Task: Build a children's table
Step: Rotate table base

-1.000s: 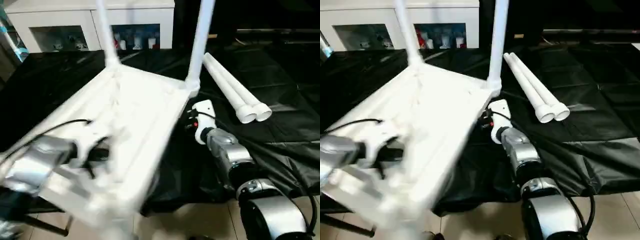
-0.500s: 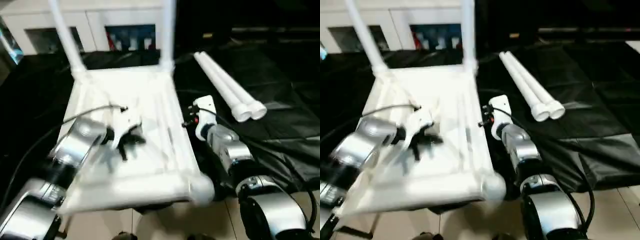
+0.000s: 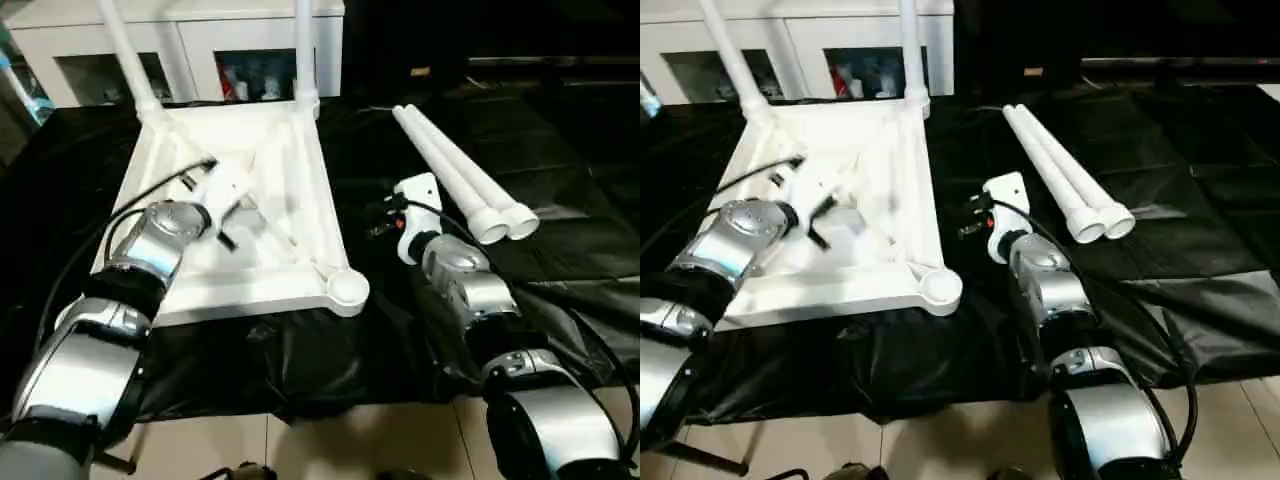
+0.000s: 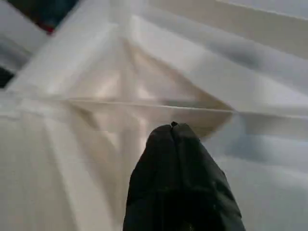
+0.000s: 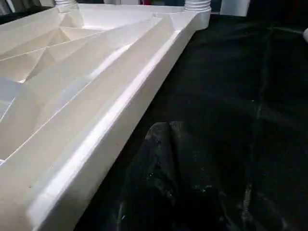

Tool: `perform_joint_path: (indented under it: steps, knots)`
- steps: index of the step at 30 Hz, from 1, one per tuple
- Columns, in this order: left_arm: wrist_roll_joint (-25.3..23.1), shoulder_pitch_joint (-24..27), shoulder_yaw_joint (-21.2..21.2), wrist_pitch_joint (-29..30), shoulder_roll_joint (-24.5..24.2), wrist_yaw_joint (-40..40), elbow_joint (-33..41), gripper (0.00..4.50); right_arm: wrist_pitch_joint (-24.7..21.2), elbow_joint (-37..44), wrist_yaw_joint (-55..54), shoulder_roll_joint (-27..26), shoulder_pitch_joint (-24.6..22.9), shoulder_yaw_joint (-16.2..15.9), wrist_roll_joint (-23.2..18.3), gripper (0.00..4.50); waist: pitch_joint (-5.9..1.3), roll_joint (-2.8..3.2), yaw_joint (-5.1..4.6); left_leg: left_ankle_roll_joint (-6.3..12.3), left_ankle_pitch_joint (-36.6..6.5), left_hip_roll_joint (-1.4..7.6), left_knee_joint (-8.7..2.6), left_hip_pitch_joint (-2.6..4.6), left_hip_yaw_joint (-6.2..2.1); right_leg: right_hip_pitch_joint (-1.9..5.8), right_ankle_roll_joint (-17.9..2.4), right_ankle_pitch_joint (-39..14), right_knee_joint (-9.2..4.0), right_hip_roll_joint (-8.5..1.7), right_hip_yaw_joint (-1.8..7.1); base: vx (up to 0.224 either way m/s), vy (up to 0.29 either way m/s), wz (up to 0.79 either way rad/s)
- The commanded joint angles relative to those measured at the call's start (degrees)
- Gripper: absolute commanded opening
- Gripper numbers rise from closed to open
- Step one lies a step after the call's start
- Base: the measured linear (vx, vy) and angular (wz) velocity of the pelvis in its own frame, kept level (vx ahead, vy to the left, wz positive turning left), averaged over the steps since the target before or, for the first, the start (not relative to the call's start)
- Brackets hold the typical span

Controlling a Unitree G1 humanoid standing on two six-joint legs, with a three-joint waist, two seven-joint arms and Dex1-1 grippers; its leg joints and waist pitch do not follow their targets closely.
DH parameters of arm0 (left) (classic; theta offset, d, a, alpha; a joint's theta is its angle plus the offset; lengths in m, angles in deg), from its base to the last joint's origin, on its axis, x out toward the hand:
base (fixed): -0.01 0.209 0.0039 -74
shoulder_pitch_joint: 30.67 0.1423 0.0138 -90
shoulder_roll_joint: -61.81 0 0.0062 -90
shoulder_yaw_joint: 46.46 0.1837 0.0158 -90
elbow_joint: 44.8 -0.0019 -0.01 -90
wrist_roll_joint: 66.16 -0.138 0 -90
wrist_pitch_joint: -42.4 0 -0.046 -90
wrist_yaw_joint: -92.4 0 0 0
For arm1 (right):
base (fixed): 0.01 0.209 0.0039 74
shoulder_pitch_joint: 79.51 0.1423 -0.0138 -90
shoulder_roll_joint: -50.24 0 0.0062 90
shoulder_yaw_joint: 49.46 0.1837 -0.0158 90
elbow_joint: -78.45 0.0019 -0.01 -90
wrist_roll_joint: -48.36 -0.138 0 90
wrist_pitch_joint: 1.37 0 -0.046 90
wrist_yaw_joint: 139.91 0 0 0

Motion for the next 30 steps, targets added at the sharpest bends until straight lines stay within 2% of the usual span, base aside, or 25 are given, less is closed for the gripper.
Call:
perform_joint_path:
  steps: [1,3,7,8,9,10,11,12,13,14,15,16,17,18,19,20,22,23,24,25,26,27,28,29,30]
  knots:
    - [0.19,-0.41,-1.26,-2.81,0.43,3.55,-2.29,0.0,-1.15,2.33,-0.61,0.45,-1.11,0.71,-0.67,0.02,-5.48,0.2,0.4,5.38,-4.82,1.33,-3.21,1.47,-0.97,3.93,-17.3,5.98,-2.26,-2.61,1.9,0.0,0.0,0.0]
    - [0.21,-0.18,-1.92,-5.24,0.68,5.18,-3.12,0.0,-2.02,4.84,-1.29,0.82,-2.43,0.65,-0.53,0.02,-5.36,0.44,0.58,5.43,-5.07,1.35,-3.25,1.53,-0.97,3.82,-17.0,5.34,-2.42,-2.61,1.87,0.0,0.0,0.0]
    - [6.5,2.63,-9.01,-8.67,2.22,4.69,2.05,0.0,-4.13,11.39,-1.45,1.18,-5.56,1.54,-1.73,0.02,-5.52,0.34,0.9,4.59,-5.8,1.53,-3.3,1.54,-0.99,4.02,-17.12,4.8,-2.32,-2.85,1.92,0.0,0.0,0.0]
    - [13.89,7.15,-15.76,-5.61,4.64,4.61,10.68,0.0,-7.14,16.9,-1.18,1.45,-8.05,2.18,-3.06,0.02,-5.56,0.21,1.03,4.59,-5.73,1.6,-3.29,1.55,-0.93,4.07,-17.38,4.94,-2.21,-2.83,1.95,0.0,0.0,0.0]
    - [13.89,7.15,-15.76,-5.61,4.64,4.61,10.68,0.0,-7.14,16.9,-1.18,1.45,-8.05,2.18,-3.06,0.02,-5.52,0.19,1.3,4.77,-5.37,1.89,-3.35,1.51,-0.99,4.22,-17.9,5.8,-2.09,-3.09,2.01,0.0,0.0,0.0]
    - [16.34,11.67,-17.71,-4.32,5.61,5.35,17.81,0.0,-8.75,21.11,-1.19,1.69,-10.13,2.14,-3.48,0.02,-5.82,-0.05,1.43,5.51,-4.15,2.04,-3.21,1.32,-1.02,4.35,-18.1,7.08,-1.8,-3.05,1.95,0.0,0.0,0.0]
    - [17.89,15.79,-19.0,-2.01,6.54,6.64,24.01,0.0,-9.56,25.02,-1.33,1.81,-12.25,1.97,-3.64,0.02,-5.8,0.01,1.52,6.19,-3.48,1.8,-3.09,1.17,-0.93,4.05,-17.86,7.37,-1.85,-2.88,1.89,0.0,0.0,0.0]
    - [18.99,19.15,-19.67,-0.56,7.21,8.02,28.69,0.0,-10.21,28.55,-1.49,1.92,-14.16,1.71,-3.73,0.02,-5.86,-0.27,1.3,6.39,-3.66,1.75,-3.04,1.26,-0.75,3.85,-17.61,6.66,-1.92,-2.64,1.89,0.0,0.0,0.0]
    - [19.1,23.54,-20.26,-0.74,8.81,11.54,34.57,0.0,-7.93,32.06,-3.74,1.31,-16.51,1.99,-2.73,0.02,-5.87,-0.58,1.4,7.16,-3.44,2.21,-3.08,1.01,-0.82,3.98,-16.5,5.36,-1.94,-2.99,1.99,0.0,0.0,0.0]
    - [19.11,25.07,-20.51,-0.91,9.47,12.94,36.62,0.0,-6.88,33.24,-4.74,1.03,-17.33,2.14,-2.28,0.02,-5.87,-0.34,1.34,7.14,-3.98,2.16,-3.13,1.16,-0.75,3.68,-15.91,3.71,-2.27,-2.83,1.94,0.0,0.0,0.0]
    - [18.99,29.44,-20.29,-1.21,10.87,14.72,41.92,0.0,-4.04,35.52,-7.49,0.69,-19.47,1.89,0.18,0.02,-5.78,-0.83,1.11,6.22,-6.04,2.17,-3.29,1.44,-0.49,3.28,-14.63,-1.19,-2.99,-2.51,1.92,0.0,0.0,0.0]
    - [18.13,34.12,-19.86,-2.63,12.41,16.32,47.04,0.0,-2.19,38.03,-9.14,0.35,-21.8,1.71,1.61,0.02,-5.25,-0.92,1.15,4.6,-9.16,2.34,-3.73,1.5,-0.43,2.97,-12.85,-7.54,-3.89,-2.59,1.99,0.0,0.0,0.0]
    - [16.6,37.9,-19.29,-3.82,13.53,17.72,50.47,0.0,-1.73,40.03,-9.94,0.01,-23.74,1.7,2.05,0.02,-5.12,-0.72,1.25,3.72,-10.73,2.51,-3.93,1.53,-0.59,3.04,-11.93,-10.35,-4.07,-2.8,2.03,0.0,0.0,0.0]
    - [15.35,40.33,-18.62,-4.93,13.99,18.32,52.08,0.0,-2.01,41.33,-9.58,-0.29,-25.1,1.76,1.36,0.02,-4.89,-0.83,1.15,3.02,-12.15,2.5,-4.14,1.56,-0.52,2.81,-10.64,-13.14,-4.56,-2.64,2.06,0.0,0.0,0.0]
    - [13.07,44.29,-17.43,-6.87,14.69,19.26,54.43,0.0,-2.95,43.57,-8.56,-0.83,-27.41,1.94,-0.33,0.02,-4.55,-0.92,1.09,1.42,-15.98,2.59,-4.7,1.85,-0.72,2.39,-7.18,-19.3,-5.32,-2.38,2.18,0.0,0.0,0.0]
    - [10.87,47.4,-16.87,-6.71,15.44,19.66,56.61,0.0,-5.42,46.04,-7.64,-1.43,-29.6,2.07,-2.36,0.02,-4.55,-1.09,1.02,0.92,-16.79,2.59,-4.79,1.96,-0.75,2.27,-6.2,-20.04,-5.48,-2.25,2.25,0.0,0.0,0.0]
    - [9.1,50.67,-15.97,-5.04,16.35,20.71,60.06,0.0,-6.79,48.4,-6.68,-1.02,-32.31,0.69,-2.16,0.02,-4.38,-1.16,0.91,-0.5,-18.47,2.87,-5.3,2.17,-1.05,2.01,-4.51,-20.1,-5.54,-1.7,2.27,0.0,0.0,0.0]
    - [8.39,51.9,-15.53,-4.06,16.87,21.65,61.75,0.0,-6.92,49.16,-6.37,-0.74,-33.53,-0.06,-1.73,0.02,-4.39,-1.02,0.7,-2.84,-20.92,3.27,-5.53,2.64,-1.58,1.8,-3.66,-18.75,-5.6,-0.52,1.74,0.0,0.0,0.0]
    - [7.71,53.01,-14.88,-2.72,17.34,22.96,63.78,0.0,-7.07,49.78,-6.65,-0.63,-34.69,-0.53,-1.33,0.02,-4.32,-1.01,0.46,-3.86,-22.63,3.63,-5.82,3.04,-1.96,1.71,-3.77,-17.84,-5.61,0.03,1.37,0.0,0.0,0.0]
    - [7.49,52.95,-14.47,-2.14,17.35,23.34,64.35,0.0,-7.89,49.59,-6.99,-0.83,-34.73,-0.13,-1.85,0.02,-4.12,0.22,-0.19,-2.37,-28.92,5.74,-8.38,2.0,-5.85,3.04,-5.74,-13.32,-3.73,0.38,-0.8,-0.031,-0.047,0.26]
    - [7.3,52.76,-14.09,-1.75,17.25,23.55,64.75,0.0,-7.82,49.18,-7.35,-0.71,-34.69,-0.09,-1.56,0.02,-3.81,0.18,-0.37,-1.24,-32.18,6.1,-9.63,0.93,-8.33,3.64,-6.97,-11.82,-2.26,0.27,-1.7,-0.031,-0.047,0.26]
    - [7.12,52.5,-13.9,-0.75,17.45,24.27,65.51,0.0,-7.34,48.7,-8.02,-0.8,-34.7,0.01,-1.18,0.02,-3.75,1.43,-1.19,-0.61,-37.89,7.6,-11.26,1.56,-11.39,3.17,-8.59,-10.53,0.62,1.14,-2.19,-0.039,-0.092,0.51]
    - [6.55,51.99,-13.75,0.26,17.9,24.92,66.7,0.0,-6.49,48.39,-9.77,-1.92,-34.57,1.24,-1.61,0.02,-3.58,1.39,-2.05,1.27,-39.48,7.64,-11.82,1.53,-13.91,3.08,-9.56,-11.44,2.98,1.2,-1.64,-0.037,-0.142,0.58]
    - [7.19,51.64,-14.05,1.07,18.31,24.81,67.16,0.0,-6.86,48.65,-10.04,-2.16,-34.56,1.37,-1.72,0.02,-3.34,1.14,-2.09,2.11,-39.31,6.86,-11.94,1.02,-14.19,3.14,-10.17,-12.29,3.42,1.21,-1.15,-0.037,-0.142,0.58]
    - [7.19,51.64,-14.05,1.07,18.31,24.81,67.16,0.0,-6.86,48.65,-10.04,-2.16,-34.56,1.37,-1.72,0.02,-3.49,-0.36,-2.52,4.54,-35.9,4.71,-10.13,0.12,-12.7,3.71,-12.02,-14.0,1.35,-0.33,0.82,-0.032,-0.206,0.52]
